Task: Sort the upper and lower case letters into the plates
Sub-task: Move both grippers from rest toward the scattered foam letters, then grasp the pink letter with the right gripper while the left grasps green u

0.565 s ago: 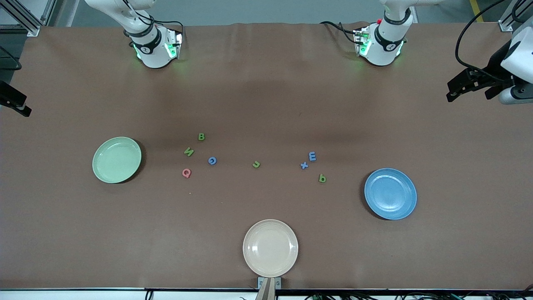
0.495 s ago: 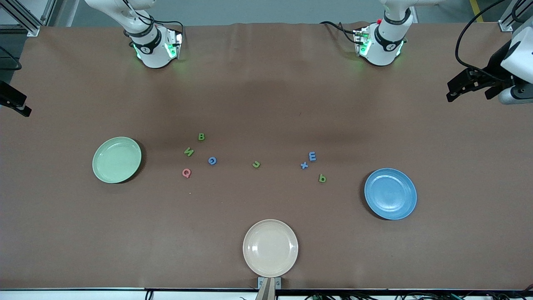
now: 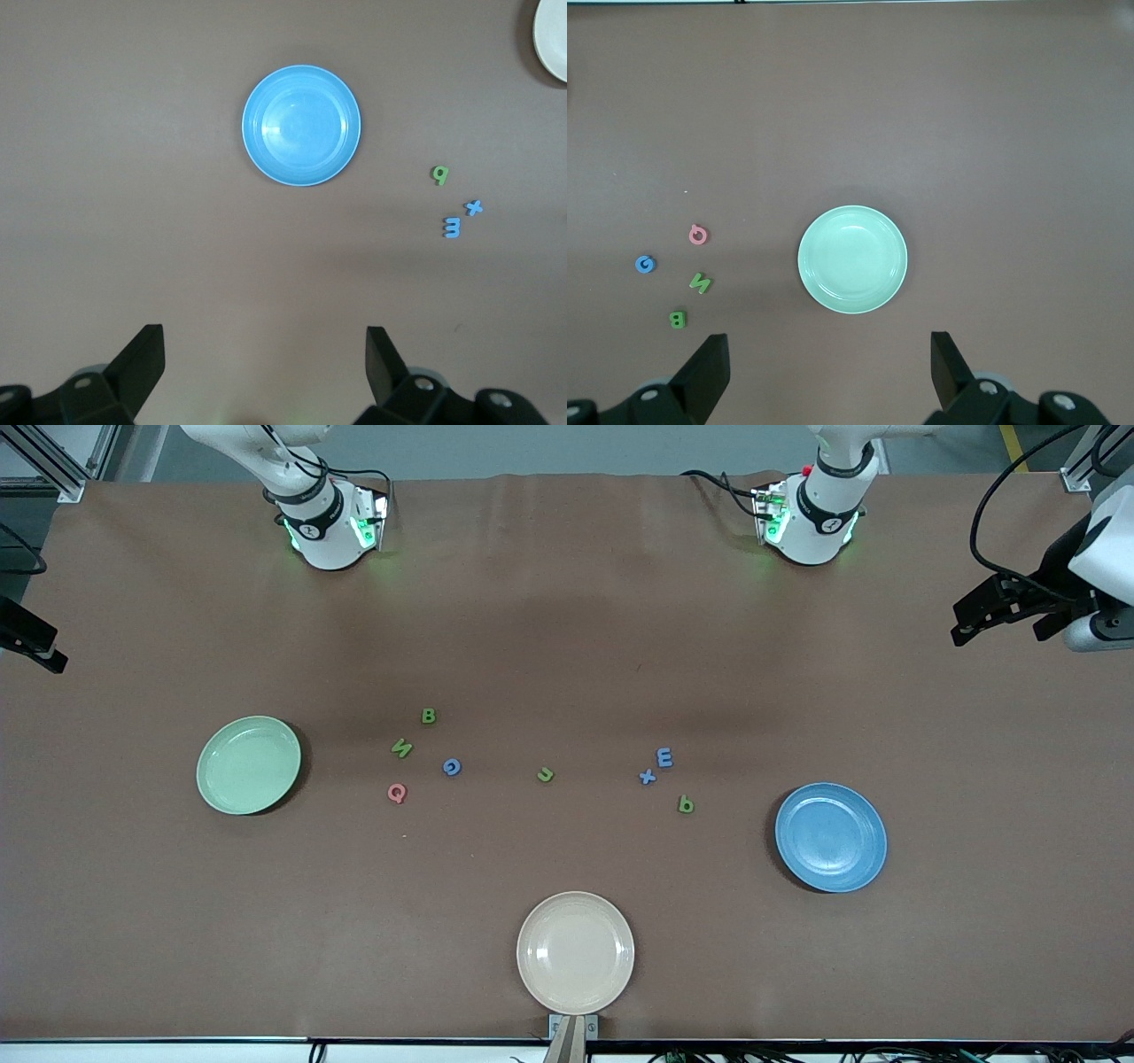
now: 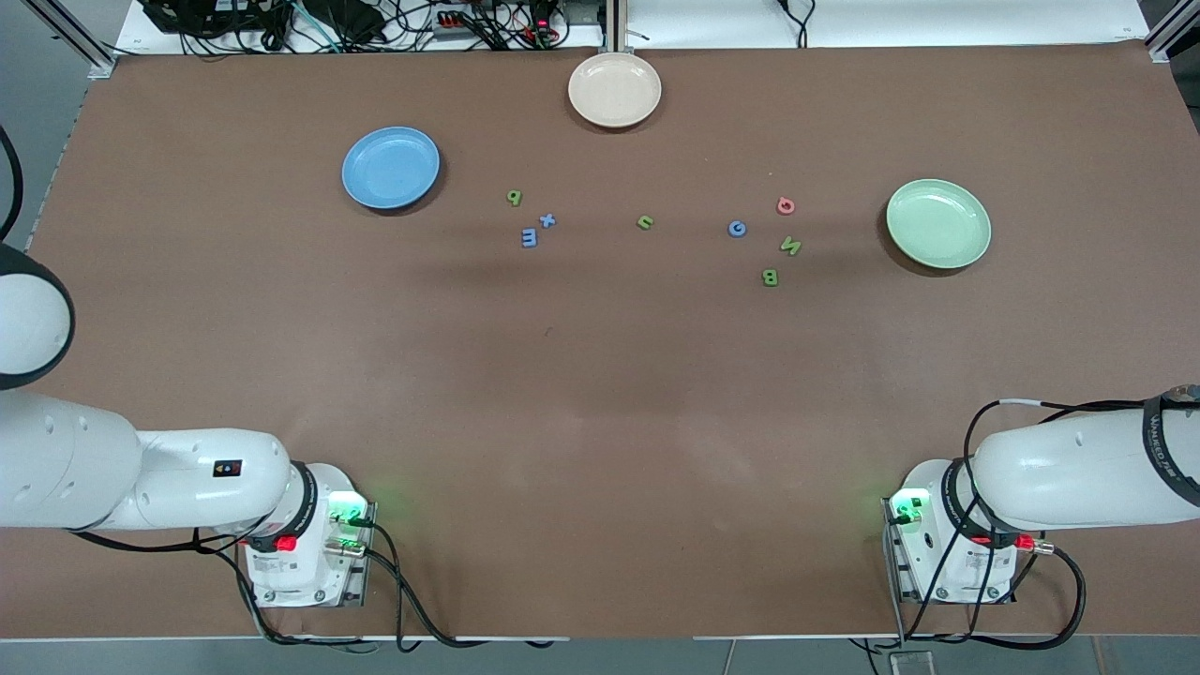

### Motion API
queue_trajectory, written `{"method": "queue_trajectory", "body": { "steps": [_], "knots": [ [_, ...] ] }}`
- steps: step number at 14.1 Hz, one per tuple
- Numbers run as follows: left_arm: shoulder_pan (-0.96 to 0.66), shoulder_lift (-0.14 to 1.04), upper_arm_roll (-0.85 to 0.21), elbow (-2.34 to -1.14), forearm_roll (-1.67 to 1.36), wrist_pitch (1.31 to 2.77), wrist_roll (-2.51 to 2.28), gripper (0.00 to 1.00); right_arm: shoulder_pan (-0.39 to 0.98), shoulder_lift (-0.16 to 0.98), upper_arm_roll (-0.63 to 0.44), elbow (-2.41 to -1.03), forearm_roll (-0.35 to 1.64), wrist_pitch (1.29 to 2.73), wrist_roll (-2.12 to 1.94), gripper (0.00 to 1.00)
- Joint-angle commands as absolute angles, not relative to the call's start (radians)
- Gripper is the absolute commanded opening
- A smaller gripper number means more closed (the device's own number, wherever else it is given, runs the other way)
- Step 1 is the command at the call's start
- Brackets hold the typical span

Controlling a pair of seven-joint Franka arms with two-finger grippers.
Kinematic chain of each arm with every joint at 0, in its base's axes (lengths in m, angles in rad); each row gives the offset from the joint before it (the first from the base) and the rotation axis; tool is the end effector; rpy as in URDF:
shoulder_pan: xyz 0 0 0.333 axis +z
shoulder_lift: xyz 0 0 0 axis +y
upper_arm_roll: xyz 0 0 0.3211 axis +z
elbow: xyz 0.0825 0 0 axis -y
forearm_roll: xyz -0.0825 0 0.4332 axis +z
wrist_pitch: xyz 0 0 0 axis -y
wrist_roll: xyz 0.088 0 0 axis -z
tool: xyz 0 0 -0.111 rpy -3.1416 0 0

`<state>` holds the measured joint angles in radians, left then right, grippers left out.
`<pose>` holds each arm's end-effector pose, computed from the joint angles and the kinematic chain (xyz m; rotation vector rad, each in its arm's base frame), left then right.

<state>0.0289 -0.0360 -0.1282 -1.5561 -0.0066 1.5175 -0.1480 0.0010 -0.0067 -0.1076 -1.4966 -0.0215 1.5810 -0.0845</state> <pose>0.5840 -0.0604 0.6498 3.1390 0.0761 -0.0049 0.5995 -0.0668 0.6693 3.1090 -0.0356 0.1379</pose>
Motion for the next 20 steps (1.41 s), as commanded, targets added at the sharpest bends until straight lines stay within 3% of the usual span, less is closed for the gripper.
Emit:
{"method": "queue_trajectory", "body": {
  "steps": [1, 9, 14, 17, 20],
  "knots": [
    [0.026, 0.037, -0.133, -1.513, -0.084, 1.503, -0.152, 1.0, 0.027, 0.008, -0.104, -1.479, -0.005, 1.574, -0.072, 1.0],
    [-0.205, 0.231, -0.181, -1.516, -0.091, 1.73, -0.645, 1.0, 0.189, 0.092, -0.104, -1.489, -0.008, 1.578, -0.071, 1.0],
    [-0.397, 0.401, -0.179, -1.513, -0.016, 1.894, -0.995, 1.0, 0.236, 0.259, -0.103, -1.514, 0.003, 1.583, -0.054, 0.99],
    [-0.478, 0.533, -0.179, -1.491, 0.02, 2.018, -1.182, 1.0, 0.258, 0.278, -0.104, -1.626, 0.142, 1.734, 0.113, 0.99],
    [-0.583, 0.716, -0.158, -1.35, 0.038, 2.077, -1.407, 0.99, 0.316, 0.279, -0.104, -1.817, 0.143, 1.995, 0.156, 0.99]
  ]
}}
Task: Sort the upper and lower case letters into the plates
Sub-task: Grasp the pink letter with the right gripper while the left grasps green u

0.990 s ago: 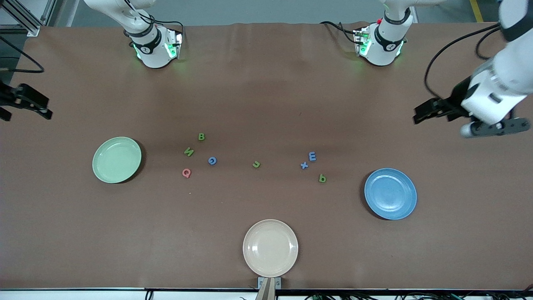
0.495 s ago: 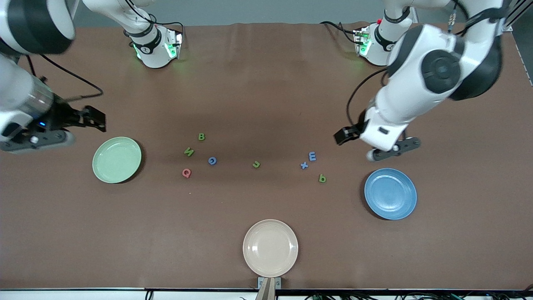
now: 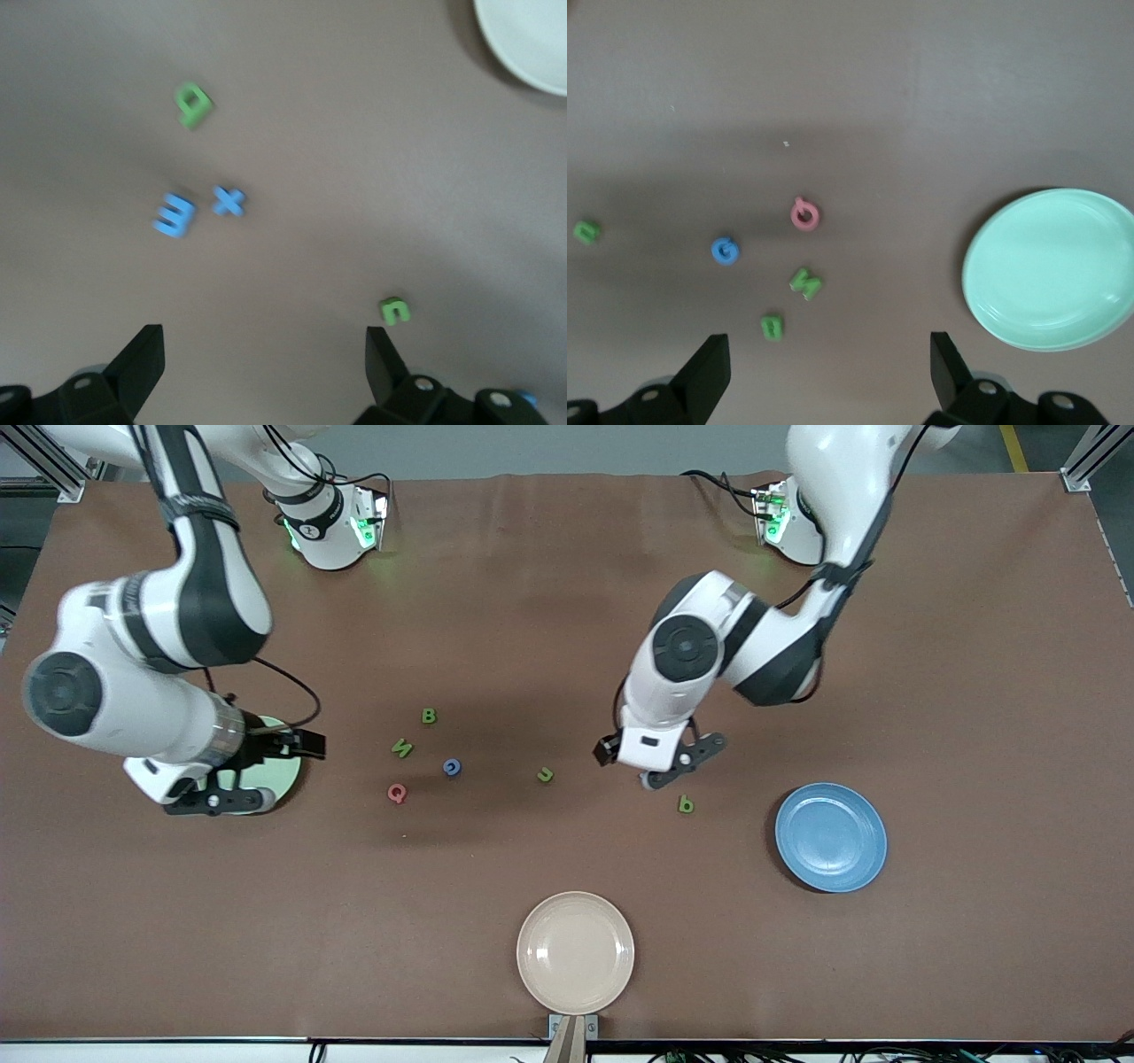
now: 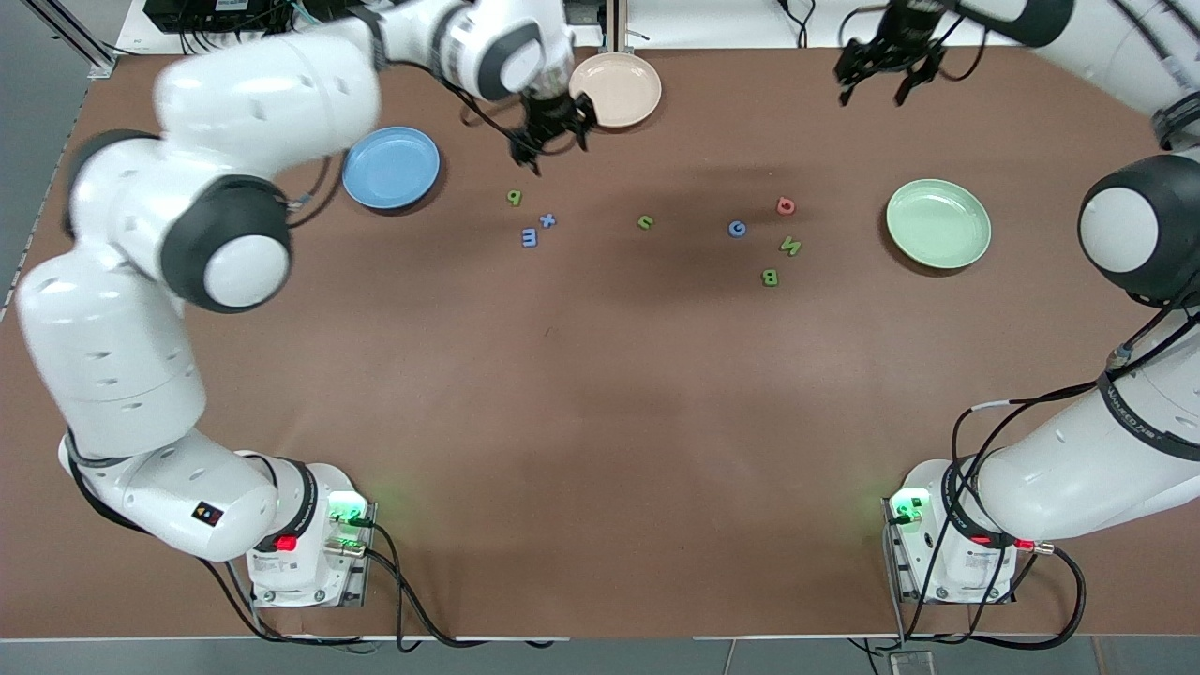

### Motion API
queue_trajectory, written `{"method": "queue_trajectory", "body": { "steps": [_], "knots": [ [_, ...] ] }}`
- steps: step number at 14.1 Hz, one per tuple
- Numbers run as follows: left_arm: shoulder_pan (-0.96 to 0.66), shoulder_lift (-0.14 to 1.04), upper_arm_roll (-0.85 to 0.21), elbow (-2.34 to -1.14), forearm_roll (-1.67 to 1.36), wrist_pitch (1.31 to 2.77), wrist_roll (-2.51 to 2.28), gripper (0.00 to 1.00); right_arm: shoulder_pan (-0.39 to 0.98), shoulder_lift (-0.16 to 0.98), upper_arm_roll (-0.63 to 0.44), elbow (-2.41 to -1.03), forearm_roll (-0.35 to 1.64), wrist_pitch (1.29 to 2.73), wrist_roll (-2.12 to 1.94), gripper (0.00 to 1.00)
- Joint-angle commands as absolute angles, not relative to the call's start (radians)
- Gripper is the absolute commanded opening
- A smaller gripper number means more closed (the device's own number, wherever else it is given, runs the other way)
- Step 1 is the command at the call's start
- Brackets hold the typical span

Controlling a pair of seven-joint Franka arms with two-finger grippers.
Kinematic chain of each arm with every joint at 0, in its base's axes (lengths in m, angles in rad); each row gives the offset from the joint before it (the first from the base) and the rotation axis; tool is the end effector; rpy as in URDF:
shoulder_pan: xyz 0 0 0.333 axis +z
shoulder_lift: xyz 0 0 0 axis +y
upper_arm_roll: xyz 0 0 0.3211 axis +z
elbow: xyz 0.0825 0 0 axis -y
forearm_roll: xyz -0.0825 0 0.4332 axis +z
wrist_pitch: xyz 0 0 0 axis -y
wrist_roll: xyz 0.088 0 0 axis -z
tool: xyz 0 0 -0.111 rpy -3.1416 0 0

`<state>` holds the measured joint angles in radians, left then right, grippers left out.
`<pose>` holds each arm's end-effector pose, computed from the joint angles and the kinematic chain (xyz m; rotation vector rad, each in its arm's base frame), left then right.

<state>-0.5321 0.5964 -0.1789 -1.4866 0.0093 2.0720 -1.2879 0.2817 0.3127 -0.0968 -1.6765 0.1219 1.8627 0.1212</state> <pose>0.5843 -0.4760 0.3057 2.9518 0.9174 -0.1213 0.6657 0.1396 0.3925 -3.0699 -0.0370 0.2090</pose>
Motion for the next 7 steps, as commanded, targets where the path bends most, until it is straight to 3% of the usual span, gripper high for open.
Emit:
{"method": "queue_trajectory", "body": {
  "steps": [1, 3, 7],
  "knots": [
    [-0.603, 0.76, -0.155, -1.321, 0.041, 2.104, -1.48, 0.97, 0.328, 0.281, -0.104, -1.875, 0.144, 2.085, 0.156, 1.0],
    [-0.633, 0.802, -0.152, -1.316, 0.041, 2.205, -1.572, 0.93, 0.357, 0.3, -0.104, -1.957, 0.146, 2.231, 0.156, 1.0],
    [-0.689, 0.908, -0.121, -1.247, 0.04, 2.292, -1.693, 0.86, 0.373, 0.428, -0.106, -1.95, 0.147, 2.319, 0.205, 1.0]
  ]
}}
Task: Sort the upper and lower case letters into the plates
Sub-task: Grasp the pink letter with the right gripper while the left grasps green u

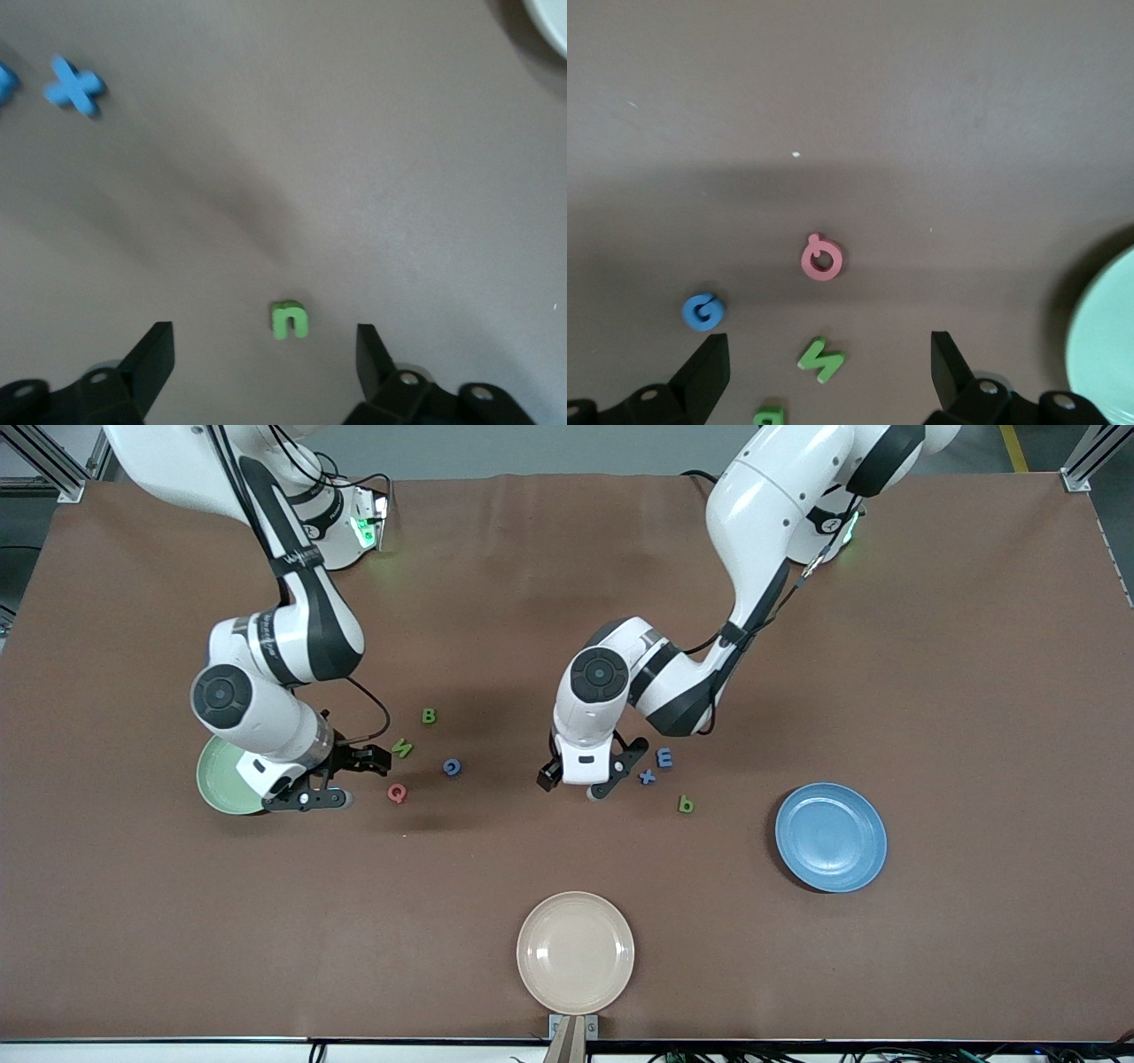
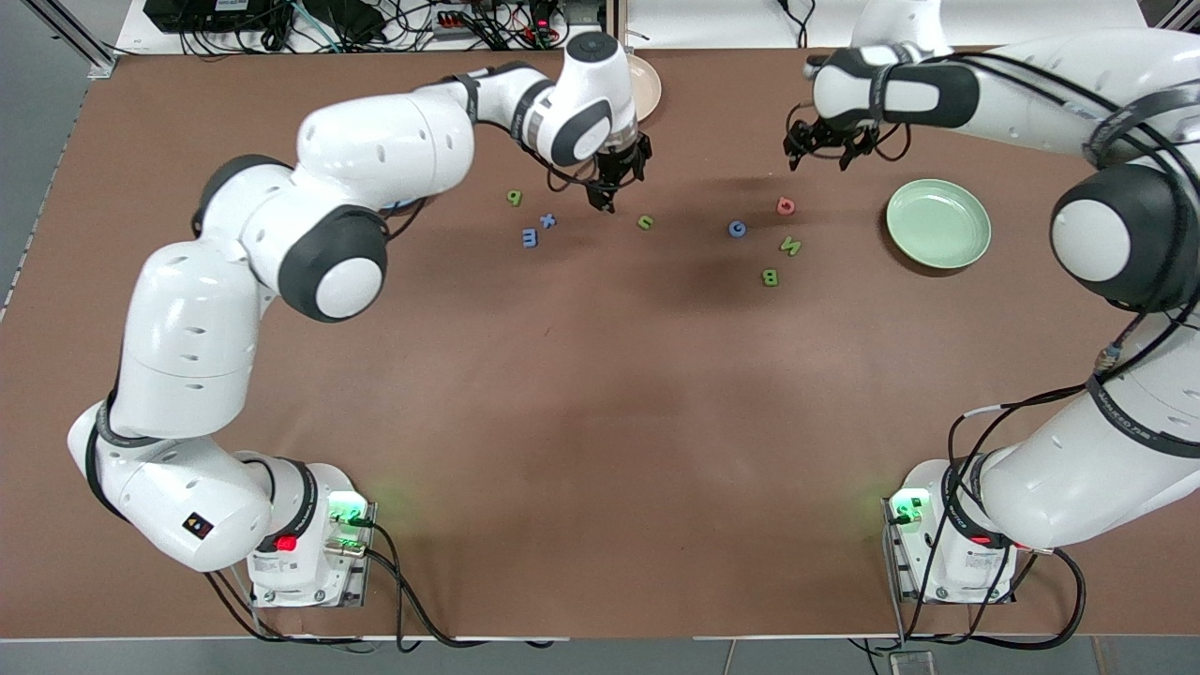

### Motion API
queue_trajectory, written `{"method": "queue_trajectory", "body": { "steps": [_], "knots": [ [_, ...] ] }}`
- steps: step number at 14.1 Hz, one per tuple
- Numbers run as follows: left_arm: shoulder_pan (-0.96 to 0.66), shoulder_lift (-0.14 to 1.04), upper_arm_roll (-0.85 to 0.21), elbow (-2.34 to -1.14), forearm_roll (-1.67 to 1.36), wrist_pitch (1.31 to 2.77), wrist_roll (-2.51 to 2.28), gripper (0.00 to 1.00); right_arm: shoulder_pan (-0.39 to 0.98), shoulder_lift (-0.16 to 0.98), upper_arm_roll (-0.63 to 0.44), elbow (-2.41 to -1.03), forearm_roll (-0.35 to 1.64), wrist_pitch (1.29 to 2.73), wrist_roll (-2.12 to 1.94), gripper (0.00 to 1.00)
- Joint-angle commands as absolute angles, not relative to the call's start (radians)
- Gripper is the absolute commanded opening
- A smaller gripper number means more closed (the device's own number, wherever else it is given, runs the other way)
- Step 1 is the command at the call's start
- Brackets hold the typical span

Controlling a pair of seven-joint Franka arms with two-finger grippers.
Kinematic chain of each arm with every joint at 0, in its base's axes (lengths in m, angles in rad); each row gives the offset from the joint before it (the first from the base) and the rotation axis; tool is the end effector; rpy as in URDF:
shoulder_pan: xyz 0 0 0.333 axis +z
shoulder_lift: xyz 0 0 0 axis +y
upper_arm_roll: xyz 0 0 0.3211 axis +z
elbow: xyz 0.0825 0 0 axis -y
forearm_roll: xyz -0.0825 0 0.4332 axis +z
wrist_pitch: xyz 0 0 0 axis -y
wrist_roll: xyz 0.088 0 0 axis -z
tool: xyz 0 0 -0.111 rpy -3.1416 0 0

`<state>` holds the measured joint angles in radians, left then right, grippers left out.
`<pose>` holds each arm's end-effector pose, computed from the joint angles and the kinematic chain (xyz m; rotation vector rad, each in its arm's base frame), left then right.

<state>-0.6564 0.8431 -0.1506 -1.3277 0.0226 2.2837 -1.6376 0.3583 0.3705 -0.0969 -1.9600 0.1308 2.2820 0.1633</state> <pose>0.5722 -0.5584 0.2133 2.7143 1.2671 -0.0663 0.6236 0.1718 0.2499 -3.0893 -0.0249 0.0889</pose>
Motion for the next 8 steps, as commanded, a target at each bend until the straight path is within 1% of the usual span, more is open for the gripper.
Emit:
{"method": "queue_trajectory", "body": {
  "steps": [1, 4, 5, 8],
  "knots": [
    [-0.71, 0.932, -0.103, -1.221, 0.038, 2.292, -1.703, 0.84, 0.389, 0.451, -0.106, -1.95, 0.147, 2.339, 0.231, 1.0],
    [-0.791, 0.966, -0.025, -1.215, 0.035, 2.292, -1.729, 0.83, 0.413, 0.512, -0.107, -1.938, 0.137, 2.373, 0.244, 1.0],
    [-0.793, 0.976, -0.023, -1.209, 0.035, 2.295, -1.738, 0.81, 0.414, 0.543, -0.107, -1.925, 0.137, 2.394, 0.244, 1.0],
    [-0.796, 0.994, -0.021, -1.193, 0.035, 2.327, -1.75, 0.79, 0.417, 0.601, -0.107, -1.887, 0.137, 2.418, 0.244, 0.98]
  ]
}}
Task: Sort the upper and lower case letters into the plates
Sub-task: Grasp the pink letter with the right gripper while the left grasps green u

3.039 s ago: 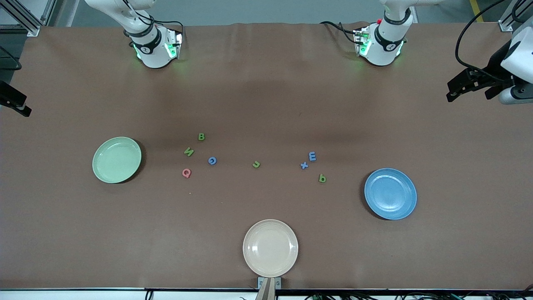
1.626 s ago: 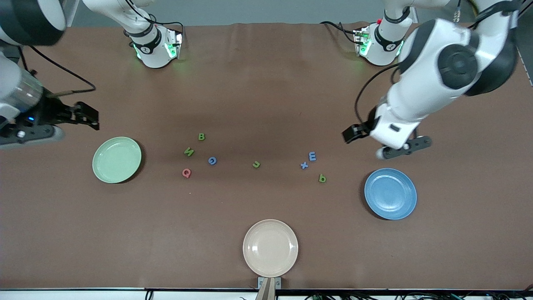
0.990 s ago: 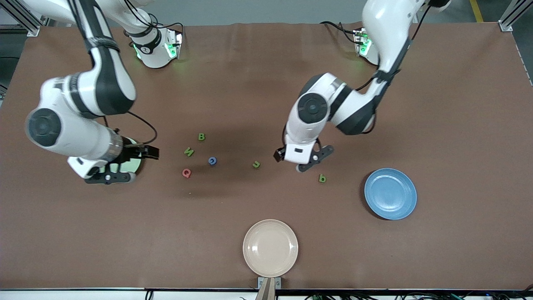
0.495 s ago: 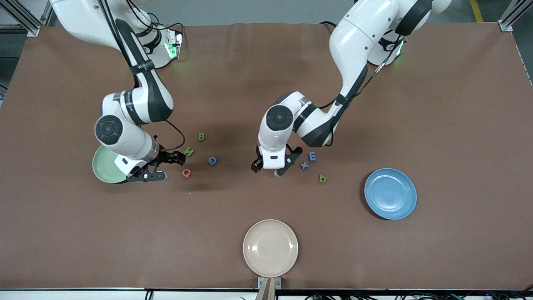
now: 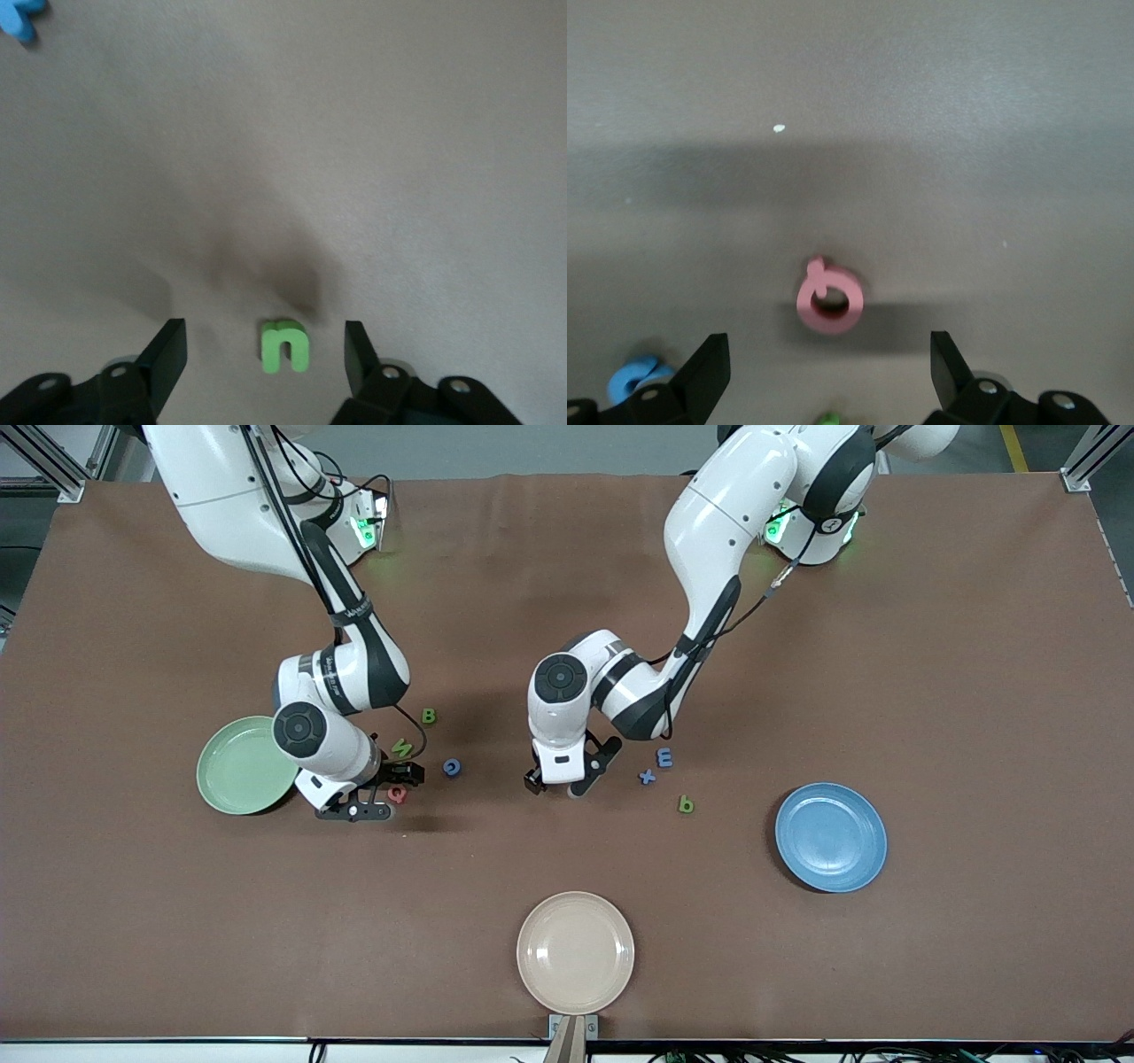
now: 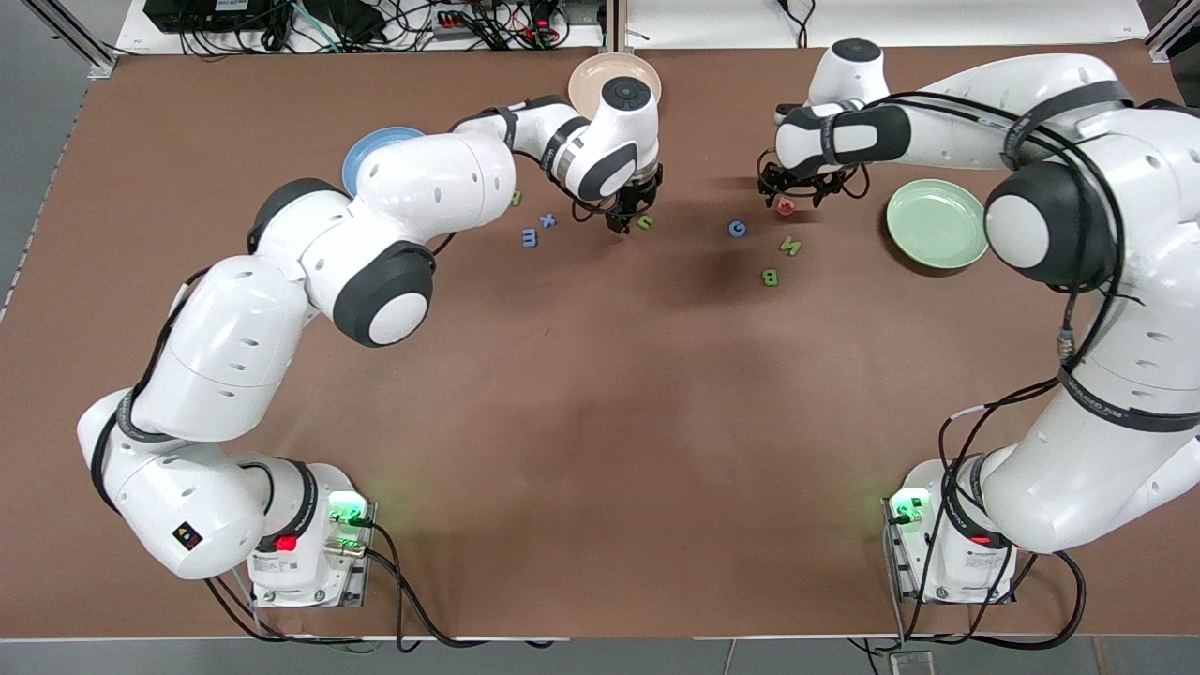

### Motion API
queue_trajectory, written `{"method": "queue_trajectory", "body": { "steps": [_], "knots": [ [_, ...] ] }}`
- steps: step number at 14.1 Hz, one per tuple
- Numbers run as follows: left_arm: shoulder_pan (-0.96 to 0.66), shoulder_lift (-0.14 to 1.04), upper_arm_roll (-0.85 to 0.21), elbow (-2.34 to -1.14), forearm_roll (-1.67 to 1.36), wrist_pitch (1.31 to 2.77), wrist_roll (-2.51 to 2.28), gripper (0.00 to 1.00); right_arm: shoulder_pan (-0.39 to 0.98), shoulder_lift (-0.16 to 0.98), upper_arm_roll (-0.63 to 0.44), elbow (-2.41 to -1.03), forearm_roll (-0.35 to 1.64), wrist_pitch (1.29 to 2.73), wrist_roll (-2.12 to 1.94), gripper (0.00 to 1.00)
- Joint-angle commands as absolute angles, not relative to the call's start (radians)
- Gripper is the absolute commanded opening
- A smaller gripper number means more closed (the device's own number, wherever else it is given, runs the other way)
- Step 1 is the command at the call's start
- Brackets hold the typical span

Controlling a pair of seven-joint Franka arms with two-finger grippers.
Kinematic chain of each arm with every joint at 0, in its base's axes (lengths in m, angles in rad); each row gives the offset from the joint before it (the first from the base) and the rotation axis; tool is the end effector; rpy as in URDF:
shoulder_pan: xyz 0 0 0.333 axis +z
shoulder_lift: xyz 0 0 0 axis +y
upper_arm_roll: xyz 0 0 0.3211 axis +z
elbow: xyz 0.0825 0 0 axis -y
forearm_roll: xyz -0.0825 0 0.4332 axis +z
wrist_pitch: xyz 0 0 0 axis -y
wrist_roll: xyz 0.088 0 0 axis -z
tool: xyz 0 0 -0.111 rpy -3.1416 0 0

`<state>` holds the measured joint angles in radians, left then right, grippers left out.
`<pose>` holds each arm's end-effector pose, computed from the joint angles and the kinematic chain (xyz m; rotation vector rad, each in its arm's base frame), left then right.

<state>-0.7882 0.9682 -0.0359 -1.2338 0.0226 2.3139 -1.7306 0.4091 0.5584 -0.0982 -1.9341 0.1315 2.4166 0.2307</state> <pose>0.5557 -0.5888 0.1578 2.7226 1.3309 0.0331 0.6161 0.1992 0.1507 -3.1283 0.0132 0.1203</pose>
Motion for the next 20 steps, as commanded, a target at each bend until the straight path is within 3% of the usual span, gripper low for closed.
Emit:
{"method": "queue_trajectory", "body": {
  "steps": [1, 7, 12, 14, 16, 20],
  "knots": [
    [-0.799, 1.0, -0.02, -1.193, 0.035, 2.333, -1.75, 0.77, 0.419, 0.604, -0.107, -1.881, 0.137, 2.418, 0.244, 0.97],
    [-0.827, 1.032, 0.005, -1.17, 0.035, 2.344, -1.75, 0.7, 0.42, 0.632, -0.107, -1.858, 0.137, 2.415, 0.244, 0.67],
    [-0.837, 1.052, 0.011, -1.157, 0.035, 2.342, -1.75, 0.64, 0.419, 0.632, -0.107, -1.864, 0.138, 2.387, 0.244, 0.63],
    [-0.847, 1.052, 0.02, -1.157, 0.035, 2.342, -1.75, 0.59, 0.419, 0.632, -0.107, -1.864, 0.137, 2.382, 0.244, 0.53],
    [-0.856, 1.052, 0.028, -1.157, 0.035, 2.341, -1.75, 0.46, 0.419, 0.632, -0.107, -1.864, 0.137, 2.381, 0.244, 0.45],
    [-0.856, 1.051, 0.037, -1.161, 0.038, 2.341, -1.741, 0.01, 0.419, 0.632, -0.107, -1.864, 0.137, 2.381, 0.235, 0.26]
  ]
}}
